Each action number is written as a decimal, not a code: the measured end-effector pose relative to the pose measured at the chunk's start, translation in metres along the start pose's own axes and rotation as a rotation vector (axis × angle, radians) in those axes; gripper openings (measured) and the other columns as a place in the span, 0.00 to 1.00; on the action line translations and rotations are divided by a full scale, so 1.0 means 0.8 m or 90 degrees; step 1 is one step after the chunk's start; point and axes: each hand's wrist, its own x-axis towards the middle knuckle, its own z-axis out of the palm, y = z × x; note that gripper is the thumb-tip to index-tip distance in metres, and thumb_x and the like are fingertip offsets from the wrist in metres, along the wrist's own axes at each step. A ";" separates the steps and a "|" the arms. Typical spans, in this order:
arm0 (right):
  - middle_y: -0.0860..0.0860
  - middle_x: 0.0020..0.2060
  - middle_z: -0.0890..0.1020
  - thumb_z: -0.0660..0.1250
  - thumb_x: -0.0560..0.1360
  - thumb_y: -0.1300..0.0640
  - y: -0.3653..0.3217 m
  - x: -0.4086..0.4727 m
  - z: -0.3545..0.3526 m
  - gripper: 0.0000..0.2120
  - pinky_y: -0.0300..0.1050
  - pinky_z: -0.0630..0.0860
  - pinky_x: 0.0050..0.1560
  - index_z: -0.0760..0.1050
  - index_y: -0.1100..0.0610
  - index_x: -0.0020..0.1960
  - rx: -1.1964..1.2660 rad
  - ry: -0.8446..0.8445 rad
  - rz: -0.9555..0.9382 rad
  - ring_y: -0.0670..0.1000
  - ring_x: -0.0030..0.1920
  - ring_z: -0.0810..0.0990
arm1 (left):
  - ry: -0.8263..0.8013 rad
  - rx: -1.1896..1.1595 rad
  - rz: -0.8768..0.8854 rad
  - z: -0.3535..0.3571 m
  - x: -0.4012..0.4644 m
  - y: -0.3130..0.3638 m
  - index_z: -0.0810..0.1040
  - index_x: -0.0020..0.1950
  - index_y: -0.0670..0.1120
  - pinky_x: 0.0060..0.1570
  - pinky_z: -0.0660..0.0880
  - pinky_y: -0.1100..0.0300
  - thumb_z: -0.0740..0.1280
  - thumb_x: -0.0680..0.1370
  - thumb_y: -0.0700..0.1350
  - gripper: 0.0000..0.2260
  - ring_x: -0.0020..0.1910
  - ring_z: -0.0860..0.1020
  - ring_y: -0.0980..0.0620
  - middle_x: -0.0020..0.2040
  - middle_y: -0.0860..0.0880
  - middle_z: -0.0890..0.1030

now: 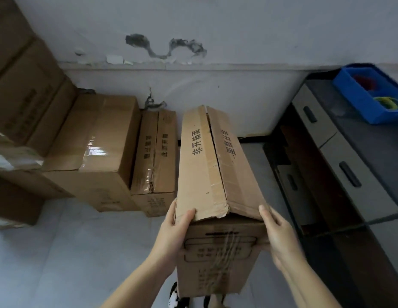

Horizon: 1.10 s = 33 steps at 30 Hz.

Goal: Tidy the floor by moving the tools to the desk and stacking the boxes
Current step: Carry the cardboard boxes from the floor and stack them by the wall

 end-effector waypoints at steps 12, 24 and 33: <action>0.48 0.66 0.74 0.68 0.63 0.30 0.065 0.296 0.065 0.42 0.57 0.68 0.68 0.70 0.53 0.69 -0.062 -0.063 0.096 0.53 0.66 0.72 | 0.136 -0.057 -0.118 0.042 0.279 -0.039 0.62 0.64 0.67 0.54 0.77 0.44 0.70 0.73 0.55 0.24 0.53 0.77 0.52 0.54 0.61 0.74; 0.50 0.57 0.79 0.65 0.76 0.61 0.265 0.386 0.127 0.19 0.47 0.81 0.43 0.70 0.45 0.63 -0.020 -0.022 0.190 0.51 0.51 0.80 | 0.278 -0.186 -0.230 -0.001 0.427 -0.229 0.56 0.75 0.58 0.63 0.70 0.43 0.74 0.69 0.56 0.40 0.63 0.74 0.46 0.67 0.51 0.72; 0.44 0.61 0.77 0.66 0.77 0.57 0.255 0.483 0.196 0.22 0.58 0.74 0.62 0.67 0.41 0.68 -0.081 -0.120 0.116 0.48 0.61 0.76 | 0.237 -0.362 -0.238 -0.017 0.540 -0.198 0.66 0.70 0.42 0.63 0.66 0.40 0.61 0.79 0.48 0.21 0.69 0.68 0.43 0.68 0.43 0.72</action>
